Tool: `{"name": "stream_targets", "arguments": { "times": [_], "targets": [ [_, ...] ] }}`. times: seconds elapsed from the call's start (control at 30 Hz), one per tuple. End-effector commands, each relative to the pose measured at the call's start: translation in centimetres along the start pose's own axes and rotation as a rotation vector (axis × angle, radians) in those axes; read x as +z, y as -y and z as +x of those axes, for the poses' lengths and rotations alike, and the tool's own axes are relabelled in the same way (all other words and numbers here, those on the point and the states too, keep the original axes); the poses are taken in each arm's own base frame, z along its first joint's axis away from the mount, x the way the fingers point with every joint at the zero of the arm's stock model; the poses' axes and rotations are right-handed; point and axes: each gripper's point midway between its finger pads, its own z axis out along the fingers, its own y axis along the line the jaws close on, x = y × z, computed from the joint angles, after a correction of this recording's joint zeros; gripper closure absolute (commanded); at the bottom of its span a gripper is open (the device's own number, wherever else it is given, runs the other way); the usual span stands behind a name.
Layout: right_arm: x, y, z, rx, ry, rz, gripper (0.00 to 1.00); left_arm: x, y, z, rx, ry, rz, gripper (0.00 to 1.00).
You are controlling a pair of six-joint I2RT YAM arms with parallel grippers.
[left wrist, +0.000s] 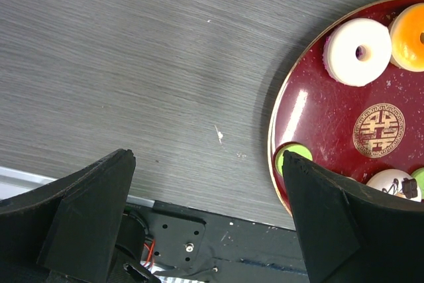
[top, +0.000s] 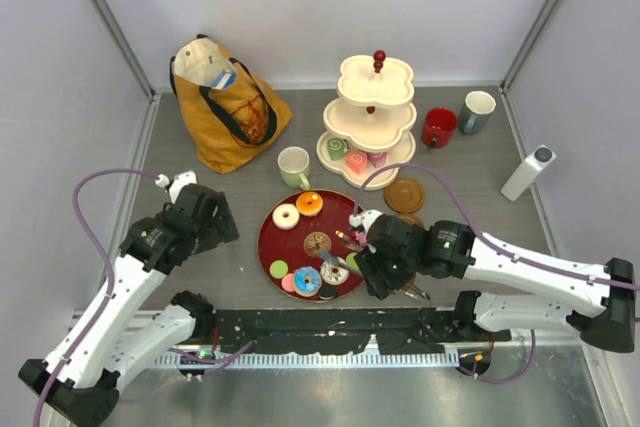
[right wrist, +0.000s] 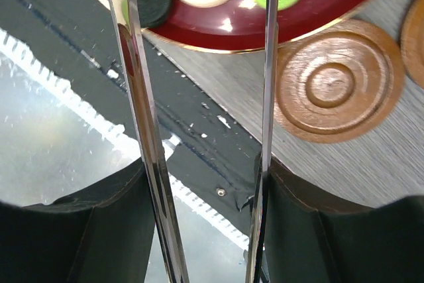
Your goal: Serve the afternoon tea
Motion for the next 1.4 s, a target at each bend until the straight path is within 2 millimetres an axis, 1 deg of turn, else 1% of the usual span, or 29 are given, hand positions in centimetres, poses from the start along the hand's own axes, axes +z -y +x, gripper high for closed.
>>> {"name": "stream_targets", "arguments": {
  "times": [0.0,0.07,0.17,0.23,0.27,0.4,0.53,0.57,0.6,0.9,1.0,1.13,1.27,1.3,1.37],
  "targets": [
    [0.6,-3.6,-1.0,-0.153,0.006,-0.117,0.39,0.2,0.4,-0.4,0.003,0.009,0.012,0.00],
    [1.0,-4.6,-1.0,-0.203,-0.010,-0.124,0.39,0.2,0.4,-0.3,0.009,0.006,0.011,0.00],
    [1.7,-5.5,-0.7,-0.276,-0.047,-0.125,0.37,0.3,0.4,-0.3,0.008,0.004,0.008,0.00],
    [1.8,-6.2,-0.7,-0.318,-0.051,-0.125,0.36,0.3,0.5,-0.3,0.009,0.003,0.010,0.00],
    [1.8,-6.5,-1.0,-0.324,-0.045,-0.126,0.35,0.2,0.4,-0.3,0.007,0.003,0.011,0.01],
    [2.3,-6.5,-1.6,-0.341,-0.051,-0.094,0.34,0.2,0.4,-0.3,0.008,0.004,0.011,0.00],
    [3.1,-6.3,-1.4,-0.357,-0.093,-0.070,0.33,0.3,0.5,-0.4,0.006,0.005,0.011,0.00],
    [3.4,-5.9,-1.6,-0.366,-0.092,-0.036,0.33,0.3,0.4,-0.3,0.008,0.003,0.009,0.01],
    [3.5,-5.9,-1.6,-0.370,-0.097,-0.029,0.33,0.2,0.4,-0.3,0.007,0.003,0.011,0.00],
    [4.4,-4.4,-0.8,-0.380,-0.158,0.060,0.31,0.3,0.4,-0.3,0.008,0.003,0.009,0.00],
    [4.6,-4.1,-0.7,-0.381,-0.168,0.072,0.31,0.3,0.5,-0.3,0.008,0.004,0.011,0.00],
    [4.8,-5.0,-0.7,-0.386,-0.177,0.031,0.31,0.3,0.4,-0.3,0.009,0.001,0.010,0.00],
    [4.6,-5.7,-0.7,-0.401,-0.182,-0.008,0.31,0.3,0.4,-0.3,0.008,0.002,0.010,0.00],
    [4.5,-6.2,-0.3,-0.403,-0.203,-0.045,0.31,0.3,0.5,-0.3,0.010,0.002,0.013,0.00],
    [4.3,-6.4,-0.3,-0.403,-0.205,-0.054,0.31,0.3,0.5,-0.3,0.010,0.002,0.011,0.00]
  ]
}}
